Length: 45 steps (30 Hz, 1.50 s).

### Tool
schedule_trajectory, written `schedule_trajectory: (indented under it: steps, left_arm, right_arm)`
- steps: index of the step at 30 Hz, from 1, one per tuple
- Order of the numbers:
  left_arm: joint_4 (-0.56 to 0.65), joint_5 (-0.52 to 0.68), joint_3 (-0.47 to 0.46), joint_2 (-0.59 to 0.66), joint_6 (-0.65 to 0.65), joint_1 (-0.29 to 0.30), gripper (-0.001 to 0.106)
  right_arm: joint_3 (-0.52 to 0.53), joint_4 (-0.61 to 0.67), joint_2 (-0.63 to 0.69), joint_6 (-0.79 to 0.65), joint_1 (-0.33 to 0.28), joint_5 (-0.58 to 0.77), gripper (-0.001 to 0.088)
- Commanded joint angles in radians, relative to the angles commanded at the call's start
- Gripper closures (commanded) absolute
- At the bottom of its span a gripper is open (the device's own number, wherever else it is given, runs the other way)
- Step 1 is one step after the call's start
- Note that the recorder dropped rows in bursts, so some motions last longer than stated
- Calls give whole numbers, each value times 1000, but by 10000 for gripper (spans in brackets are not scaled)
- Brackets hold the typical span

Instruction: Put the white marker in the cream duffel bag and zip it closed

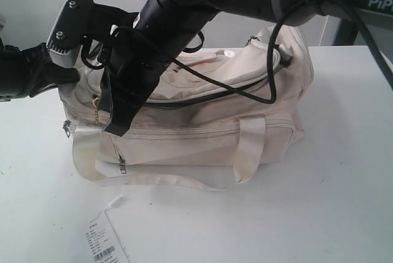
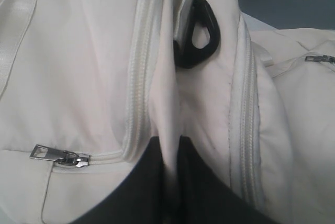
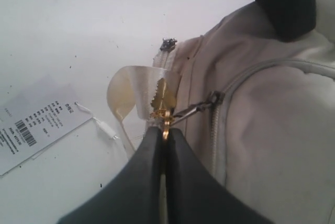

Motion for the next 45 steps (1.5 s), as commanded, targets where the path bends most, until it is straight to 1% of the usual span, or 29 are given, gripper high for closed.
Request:
schedule_trajectory:
  steps: [15,45]
  left_arm:
    - [0,2,0,0,0,0,1053]
    - [0,2,0,0,0,0,1053]
  right_arm:
    - [0,-45,-1,31,0,32,868]
    - [0,-88,-7,31,0,89,868]
